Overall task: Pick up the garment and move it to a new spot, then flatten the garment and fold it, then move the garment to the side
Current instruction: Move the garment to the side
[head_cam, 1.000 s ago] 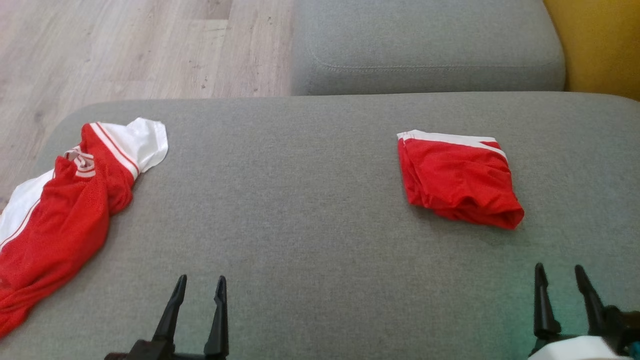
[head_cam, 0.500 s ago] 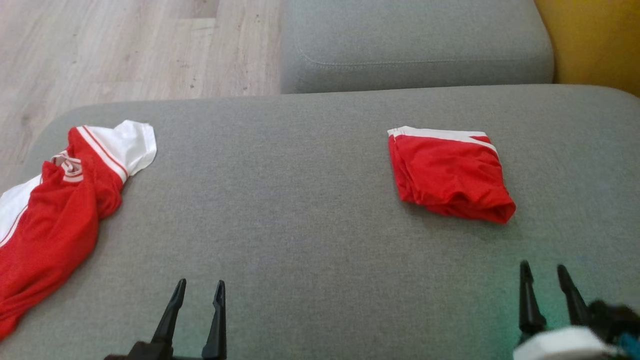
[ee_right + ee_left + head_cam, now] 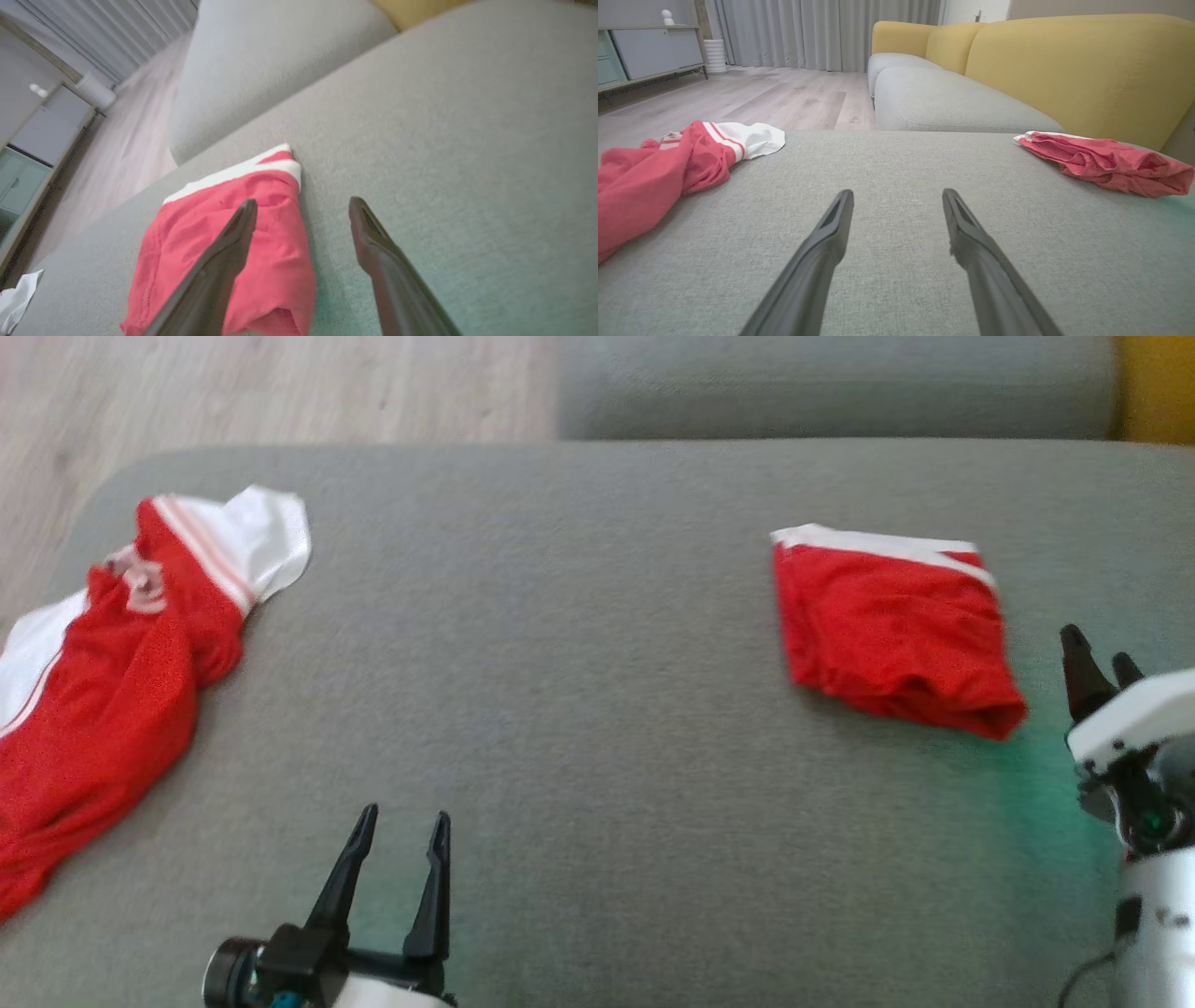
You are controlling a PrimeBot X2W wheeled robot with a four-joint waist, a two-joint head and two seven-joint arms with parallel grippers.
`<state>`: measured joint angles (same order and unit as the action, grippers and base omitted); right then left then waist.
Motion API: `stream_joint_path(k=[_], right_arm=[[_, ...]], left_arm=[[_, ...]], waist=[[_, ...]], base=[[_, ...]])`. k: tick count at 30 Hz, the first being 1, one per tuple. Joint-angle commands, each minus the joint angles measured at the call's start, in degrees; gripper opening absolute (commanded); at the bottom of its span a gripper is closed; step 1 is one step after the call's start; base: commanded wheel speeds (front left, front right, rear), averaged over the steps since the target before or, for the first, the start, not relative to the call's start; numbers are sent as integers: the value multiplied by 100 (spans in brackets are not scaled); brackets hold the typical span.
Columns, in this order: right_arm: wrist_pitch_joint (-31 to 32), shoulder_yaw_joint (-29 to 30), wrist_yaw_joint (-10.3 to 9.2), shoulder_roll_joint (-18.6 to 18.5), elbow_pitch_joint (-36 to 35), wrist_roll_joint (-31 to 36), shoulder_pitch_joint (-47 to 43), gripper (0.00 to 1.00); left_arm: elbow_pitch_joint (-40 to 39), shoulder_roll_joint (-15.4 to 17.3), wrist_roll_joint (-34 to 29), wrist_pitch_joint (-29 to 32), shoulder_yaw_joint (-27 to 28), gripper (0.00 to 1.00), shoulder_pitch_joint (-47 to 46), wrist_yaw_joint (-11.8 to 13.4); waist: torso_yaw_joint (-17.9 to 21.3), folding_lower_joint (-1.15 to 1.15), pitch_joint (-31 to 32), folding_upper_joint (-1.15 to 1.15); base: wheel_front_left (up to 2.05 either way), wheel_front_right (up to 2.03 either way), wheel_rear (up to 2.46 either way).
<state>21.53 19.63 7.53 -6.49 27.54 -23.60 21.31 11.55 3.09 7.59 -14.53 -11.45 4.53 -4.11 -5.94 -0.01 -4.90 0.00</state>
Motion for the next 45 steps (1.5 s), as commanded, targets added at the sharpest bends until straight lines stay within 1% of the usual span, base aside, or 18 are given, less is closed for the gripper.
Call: stream_joint_path(k=[1,7,10,12,13,14,18,23,27,30,33,38,39,41,43,44,45], right_arm=[[81,-60,-4,-18,-67,75,349,100],[417,326,-4,-18,874,472,916,100],[518,494,-4,5,1274,686,1054,100],[657,494,-4,55,1447,692,1117,100],[657,483,-4,56,1480,713,1145,36],[631,482,-4,55,1490,714,1185,0],[537,517,-4,-39,1429,717,1381,0],[536,450,-4,-335,1209,863,1525,0],[405,321,-4,-793,903,1329,1522,0],[313,430,-4,-1082,802,1660,1692,0],[252,549,-4,-1406,851,2022,1926,0],[210,695,-4,-1895,1021,2755,2246,0],[210,695,-4,-1895,1021,2755,2246,0],[237,716,-4,-2066,1059,3021,2289,0],[310,760,-4,-2153,1120,3204,2285,1],[333,789,-4,-2168,1142,3260,2274,63],[347,852,-4,-2196,1151,3348,2253,100]], left_arm=[[-153,-21,15,-47,119,100,-228,-13],[-121,-21,89,-47,-30,100,-384,39],[-122,-21,123,-47,-70,100,-440,78],[-135,-21,146,-47,-91,100,-466,108],[-148,-21,158,-47,-88,100,-471,126],[-165,-21,168,-47,-77,100,-471,144],[-208,-21,150,-47,-28,100,-477,150],[-300,-21,53,-47,50,100,-592,100],[-379,5,-89,-47,90,100,-804,4],[-415,67,-185,-47,79,100,-1016,-70],[-421,104,-247,-47,40,100,-1207,-126],[-425,101,-286,-47,-18,100,-1352,-171],[-425,101,-286,-47,-18,100,-1352,-171],[-434,92,-273,-47,-5,100,-1326,-166],[-429,85,-255,-47,27,100,-1274,-153],[-426,82,-250,-47,44,100,-1243,-144],[-424,78,-244,-47,57,100,-1215,-137]], waist=[[-224,1,-209,0],[-559,1,-478,0],[-646,1,-541,0],[-664,1,-578,0],[-649,1,-599,0],[-619,1,-619,0],[-379,1,-753,0],[115,1,-1041,0],[472,1,-1418,0],[640,1,-1734,0],[681,1,-1970,0],[571,1,-2129,0],[571,1,-2129,0],[513,1,-2107,0],[470,1,-2051,0],[459,1,-2017,0],[453,1,-1985,0]], base=[[0,0,0],[0,0,0],[0,0,0],[0,0,0],[0,0,0],[0,0,0],[0,0,0],[0,0,0],[0,0,0],[0,0,0],[0,0,0],[0,0,0],[0,0,0],[0,0,0],[0,0,0],[0,0,0],[0,0,0]])
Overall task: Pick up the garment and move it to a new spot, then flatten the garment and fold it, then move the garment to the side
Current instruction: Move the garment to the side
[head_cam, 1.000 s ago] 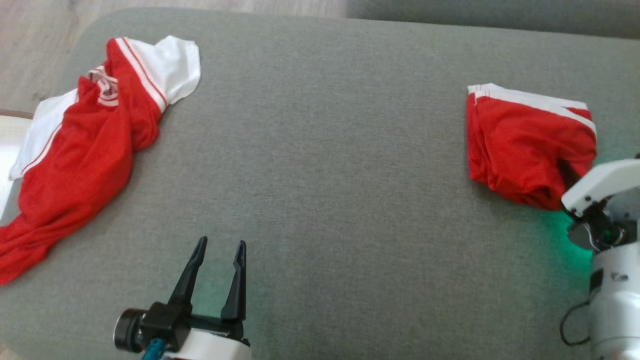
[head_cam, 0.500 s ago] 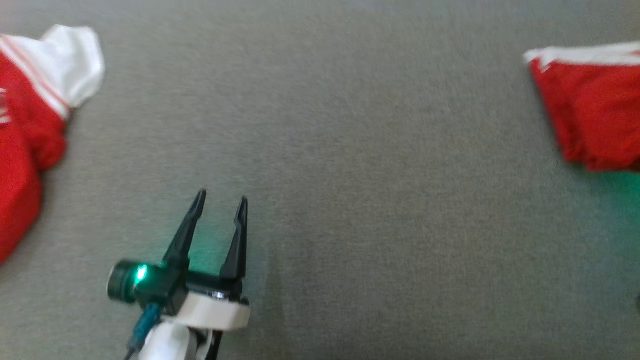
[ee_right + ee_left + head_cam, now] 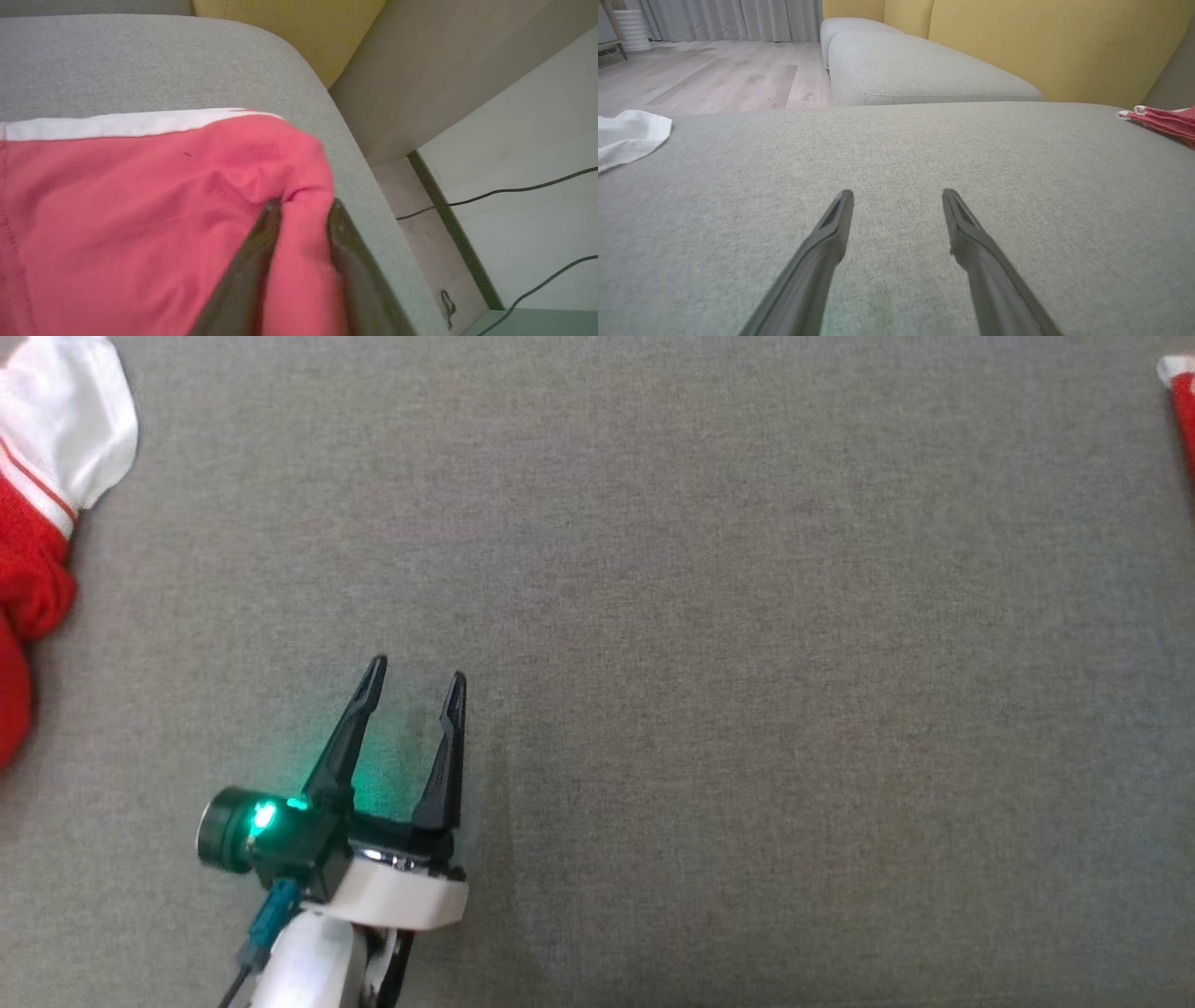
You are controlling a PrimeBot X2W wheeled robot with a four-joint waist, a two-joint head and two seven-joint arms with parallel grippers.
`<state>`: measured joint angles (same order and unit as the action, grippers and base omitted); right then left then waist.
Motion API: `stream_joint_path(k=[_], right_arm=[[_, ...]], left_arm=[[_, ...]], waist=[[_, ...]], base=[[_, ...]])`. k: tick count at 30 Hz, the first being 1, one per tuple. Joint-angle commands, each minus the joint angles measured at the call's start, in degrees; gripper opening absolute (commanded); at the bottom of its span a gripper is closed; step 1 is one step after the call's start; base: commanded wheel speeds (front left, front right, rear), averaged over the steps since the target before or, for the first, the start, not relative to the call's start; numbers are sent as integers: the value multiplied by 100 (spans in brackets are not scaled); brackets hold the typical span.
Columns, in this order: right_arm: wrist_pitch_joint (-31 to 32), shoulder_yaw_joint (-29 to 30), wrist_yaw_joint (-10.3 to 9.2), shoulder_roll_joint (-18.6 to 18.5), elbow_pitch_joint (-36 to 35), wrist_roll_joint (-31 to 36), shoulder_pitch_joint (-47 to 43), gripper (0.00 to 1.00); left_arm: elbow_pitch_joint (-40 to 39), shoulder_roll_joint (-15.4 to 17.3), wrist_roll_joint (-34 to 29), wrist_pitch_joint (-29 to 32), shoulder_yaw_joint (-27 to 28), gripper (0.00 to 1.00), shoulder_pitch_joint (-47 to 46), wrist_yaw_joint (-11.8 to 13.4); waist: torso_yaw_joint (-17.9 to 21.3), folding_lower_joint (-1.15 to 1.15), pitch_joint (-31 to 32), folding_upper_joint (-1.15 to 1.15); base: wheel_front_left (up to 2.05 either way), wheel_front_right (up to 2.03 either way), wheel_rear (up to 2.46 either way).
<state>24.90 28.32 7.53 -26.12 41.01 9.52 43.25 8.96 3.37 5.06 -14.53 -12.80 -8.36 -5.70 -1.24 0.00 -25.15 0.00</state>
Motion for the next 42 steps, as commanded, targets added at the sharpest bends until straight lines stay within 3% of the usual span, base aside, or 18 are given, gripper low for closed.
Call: stream_joint_path(k=[1,8,19,25,31,42], right_arm=[[-20,1,-4,-255,-213,147,22,100],[-718,-270,-4,-157,-689,683,-238,100],[-2216,-1206,-4,906,-2494,-410,-1949,100],[-2912,-1564,-4,1698,-3169,-524,-3293,100],[-3566,-1911,-4,2267,-3055,-523,-4340,100],[-3970,-2373,-4,2322,-2354,-939,-4831,100]], left_arm=[[-163,45,17,-47,202,100,100,28],[-112,-5,173,-47,228,100,239,53],[80,-46,518,-47,229,100,802,255],[225,-44,425,-47,427,100,1104,232],[372,23,324,-47,726,100,1271,201],[665,63,198,-47,998,100,1323,119]], waist=[[-21,0,69,0],[-25,0,522,0],[-394,0,1959,0],[-465,0,2490,0],[-334,0,2693,0],[-139,0,2721,0]], base=[[0,0,0],[0,0,0],[0,0,0],[0,0,0],[0,0,0],[0,0,0]])
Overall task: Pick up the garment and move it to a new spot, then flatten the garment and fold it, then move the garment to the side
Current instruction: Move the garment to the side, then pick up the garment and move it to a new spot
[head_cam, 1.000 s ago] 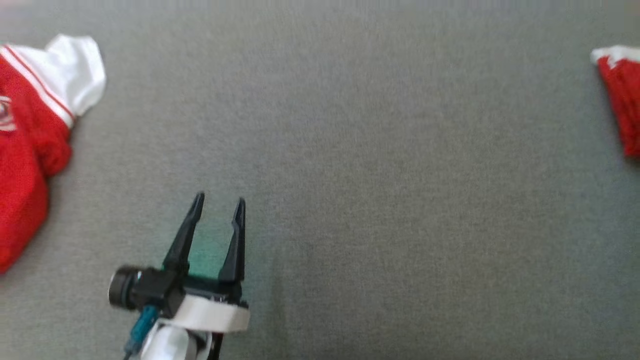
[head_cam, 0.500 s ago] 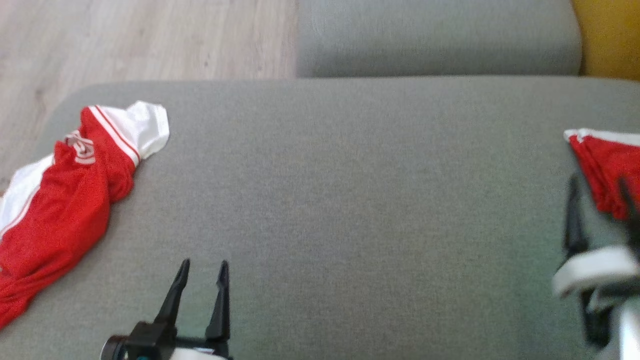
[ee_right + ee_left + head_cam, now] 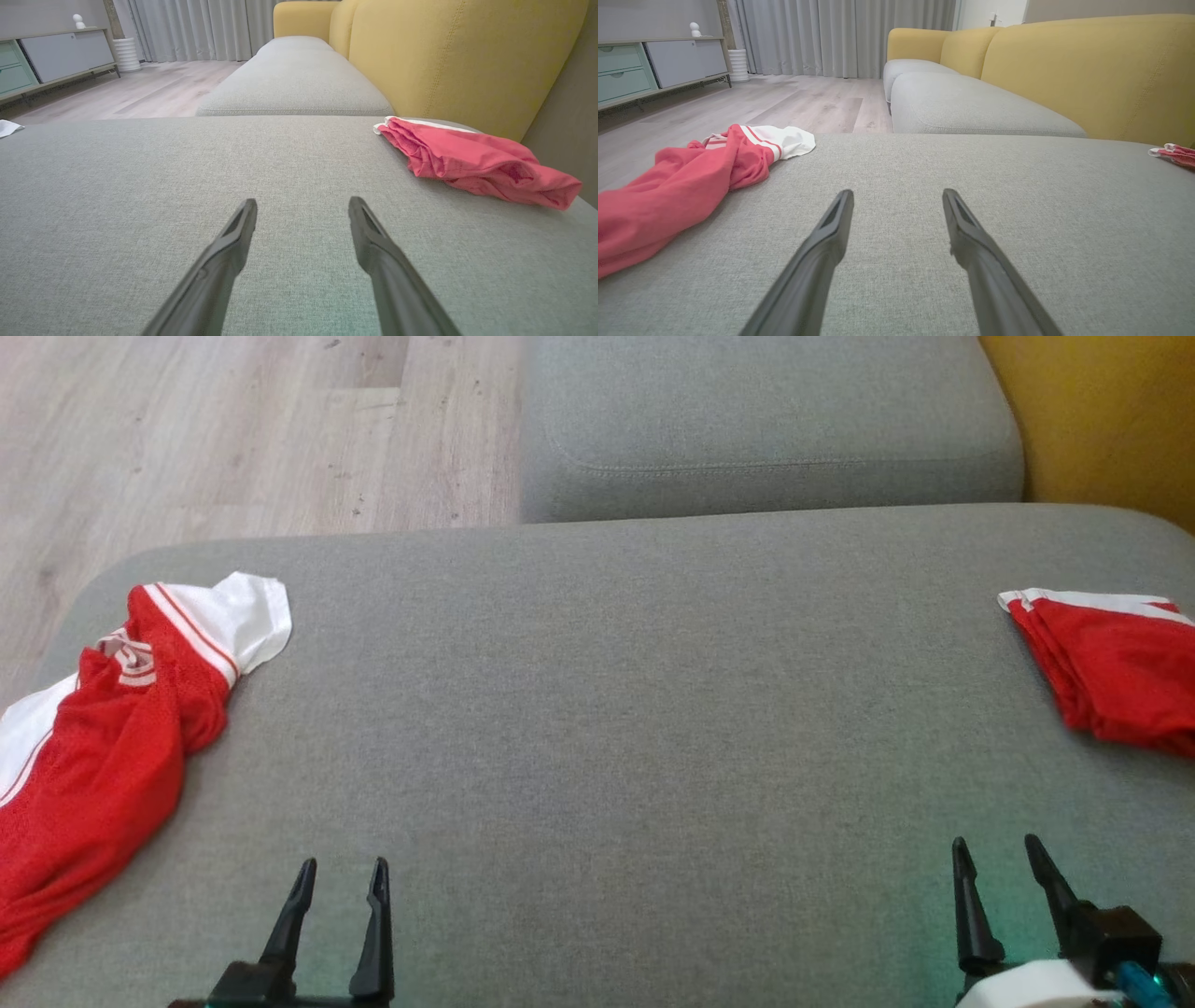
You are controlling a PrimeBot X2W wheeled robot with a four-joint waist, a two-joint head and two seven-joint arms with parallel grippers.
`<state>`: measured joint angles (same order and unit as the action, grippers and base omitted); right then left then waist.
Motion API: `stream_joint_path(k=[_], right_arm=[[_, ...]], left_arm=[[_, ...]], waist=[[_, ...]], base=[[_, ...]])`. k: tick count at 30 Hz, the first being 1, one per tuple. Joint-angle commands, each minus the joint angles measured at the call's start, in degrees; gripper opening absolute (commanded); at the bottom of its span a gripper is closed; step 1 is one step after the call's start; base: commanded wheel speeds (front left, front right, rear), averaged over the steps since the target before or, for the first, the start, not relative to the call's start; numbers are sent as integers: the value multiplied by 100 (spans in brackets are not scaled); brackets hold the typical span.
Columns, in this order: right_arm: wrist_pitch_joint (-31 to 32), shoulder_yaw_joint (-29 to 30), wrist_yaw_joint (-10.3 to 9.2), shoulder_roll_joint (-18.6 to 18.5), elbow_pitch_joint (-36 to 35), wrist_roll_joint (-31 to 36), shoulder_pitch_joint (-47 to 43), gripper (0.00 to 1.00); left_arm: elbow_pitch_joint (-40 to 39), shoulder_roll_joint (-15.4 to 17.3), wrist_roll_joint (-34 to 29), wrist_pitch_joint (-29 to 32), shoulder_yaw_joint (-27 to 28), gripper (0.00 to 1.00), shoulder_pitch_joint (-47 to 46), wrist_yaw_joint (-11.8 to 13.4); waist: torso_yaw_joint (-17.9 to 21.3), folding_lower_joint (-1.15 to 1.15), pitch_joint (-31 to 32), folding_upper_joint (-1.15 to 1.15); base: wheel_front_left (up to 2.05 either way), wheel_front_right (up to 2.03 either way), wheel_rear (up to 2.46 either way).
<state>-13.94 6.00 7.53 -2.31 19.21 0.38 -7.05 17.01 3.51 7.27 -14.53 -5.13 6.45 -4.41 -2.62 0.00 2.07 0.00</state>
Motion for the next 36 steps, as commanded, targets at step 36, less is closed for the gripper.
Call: stream_joint_path(k=[36], right_arm=[[-106,-913,-4,-57,-304,-147,427,100]], left_arm=[[-332,29,102,-47,897,100,-77,-81]], waist=[[-2175,0,-220,0]], base=[[0,0,0]])
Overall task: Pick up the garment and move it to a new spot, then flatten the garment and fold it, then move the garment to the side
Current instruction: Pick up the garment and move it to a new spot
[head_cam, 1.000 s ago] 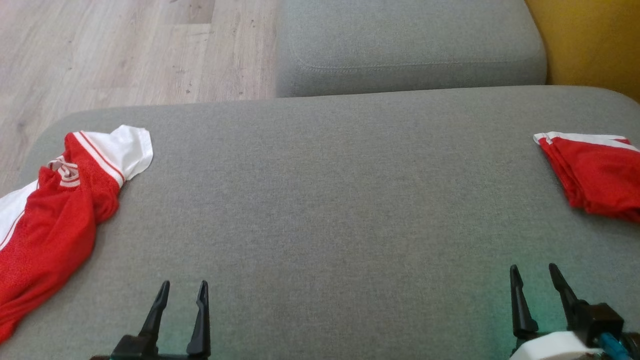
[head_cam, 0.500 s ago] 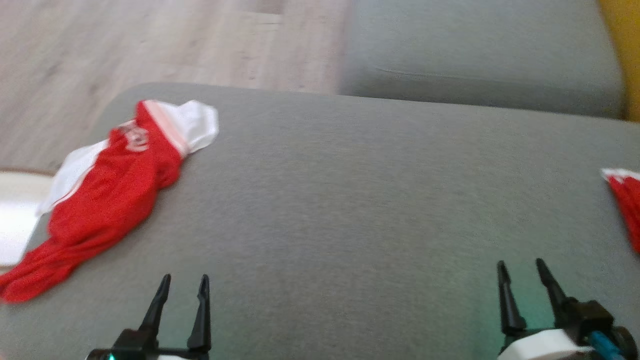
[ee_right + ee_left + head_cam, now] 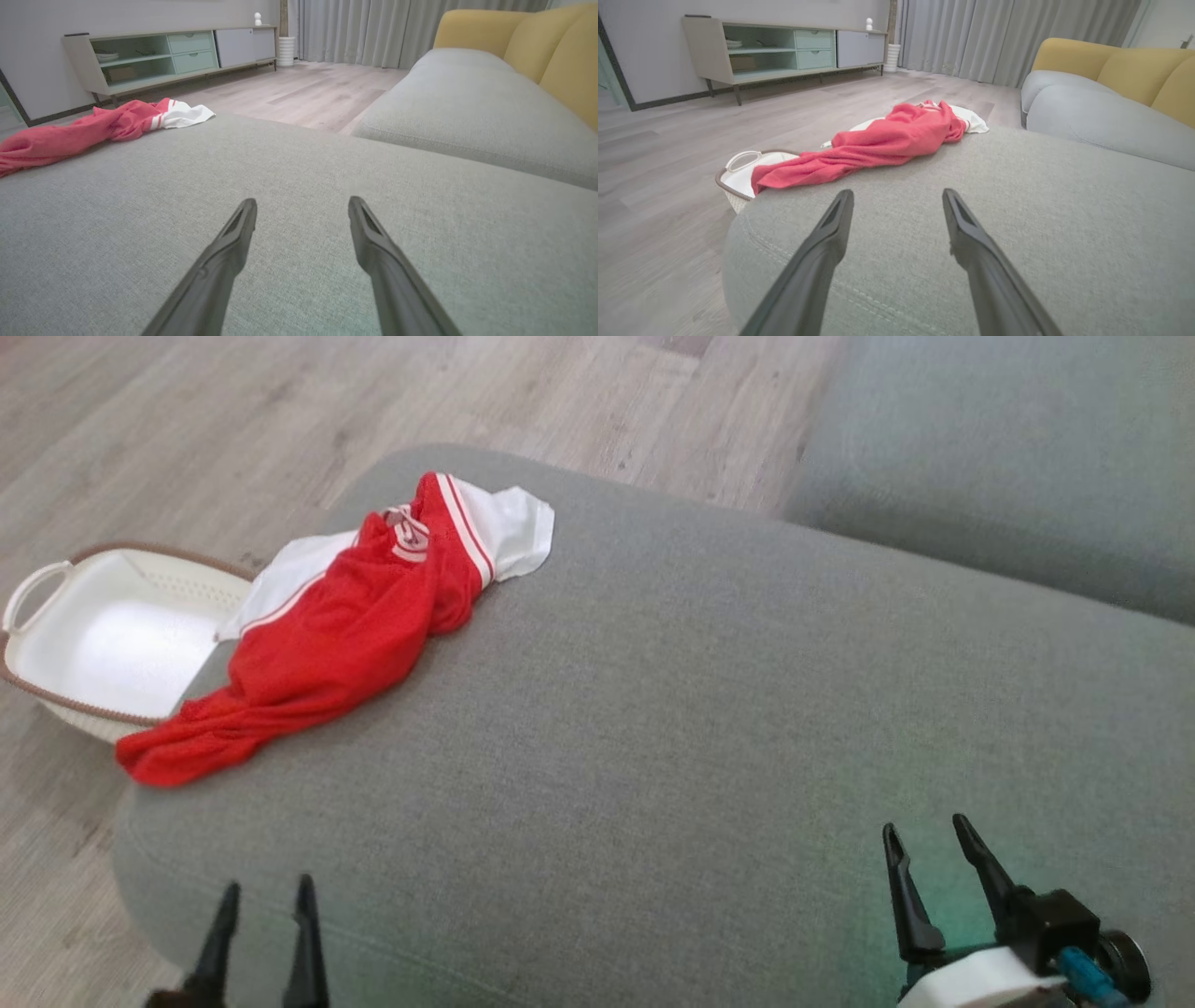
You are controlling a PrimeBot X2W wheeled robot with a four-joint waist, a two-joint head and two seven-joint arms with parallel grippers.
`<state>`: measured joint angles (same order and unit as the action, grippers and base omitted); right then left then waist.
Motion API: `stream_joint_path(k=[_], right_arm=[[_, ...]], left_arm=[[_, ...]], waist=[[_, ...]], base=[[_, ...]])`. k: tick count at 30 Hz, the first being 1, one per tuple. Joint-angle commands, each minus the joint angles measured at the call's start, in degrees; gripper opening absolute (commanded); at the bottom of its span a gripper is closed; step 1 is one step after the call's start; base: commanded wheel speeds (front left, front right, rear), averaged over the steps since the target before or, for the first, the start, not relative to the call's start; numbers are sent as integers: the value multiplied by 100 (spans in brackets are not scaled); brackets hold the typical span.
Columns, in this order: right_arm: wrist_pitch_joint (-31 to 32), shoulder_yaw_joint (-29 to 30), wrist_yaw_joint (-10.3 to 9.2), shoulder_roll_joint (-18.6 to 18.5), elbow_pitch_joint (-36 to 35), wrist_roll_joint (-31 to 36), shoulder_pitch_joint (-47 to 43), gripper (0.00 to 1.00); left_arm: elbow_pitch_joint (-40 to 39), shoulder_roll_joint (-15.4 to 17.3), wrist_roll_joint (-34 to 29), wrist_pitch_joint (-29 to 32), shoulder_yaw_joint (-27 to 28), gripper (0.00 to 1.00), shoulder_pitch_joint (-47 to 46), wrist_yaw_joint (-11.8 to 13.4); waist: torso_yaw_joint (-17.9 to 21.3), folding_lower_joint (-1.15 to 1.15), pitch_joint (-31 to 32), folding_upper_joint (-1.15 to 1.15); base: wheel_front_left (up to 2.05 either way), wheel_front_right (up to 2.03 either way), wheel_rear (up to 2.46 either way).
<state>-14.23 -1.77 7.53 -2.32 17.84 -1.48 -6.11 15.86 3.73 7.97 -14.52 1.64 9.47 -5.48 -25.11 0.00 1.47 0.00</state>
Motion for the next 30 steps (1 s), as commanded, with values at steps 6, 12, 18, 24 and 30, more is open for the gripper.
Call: stream_joint_path(k=[6,12,18,24,30], right_arm=[[-76,18,-4,-56,-282,384,517,100],[108,235,-4,-169,-605,914,608,100],[490,398,-4,-532,-1212,989,439,100],[817,415,-4,-773,-1857,889,282,100],[1024,354,-4,-821,-2239,804,207,100]], left_arm=[[-247,107,111,-48,555,100,-1160,65],[809,430,-17,49,545,100,-2634,117],[2249,679,-199,473,252,100,-4038,71],[3624,830,-334,661,7,100,-4885,15],[4775,951,-311,692,-100,30,-5402,-40]], waist=[[243,0,-806,0],[329,0,-1587,0],[392,0,-2062,0],[543,0,-2370,0],[741,0,-2505,0]], base=[[0,0,0],[0,0,0],[0,0,0],[0,0,0],[0,0,0]])
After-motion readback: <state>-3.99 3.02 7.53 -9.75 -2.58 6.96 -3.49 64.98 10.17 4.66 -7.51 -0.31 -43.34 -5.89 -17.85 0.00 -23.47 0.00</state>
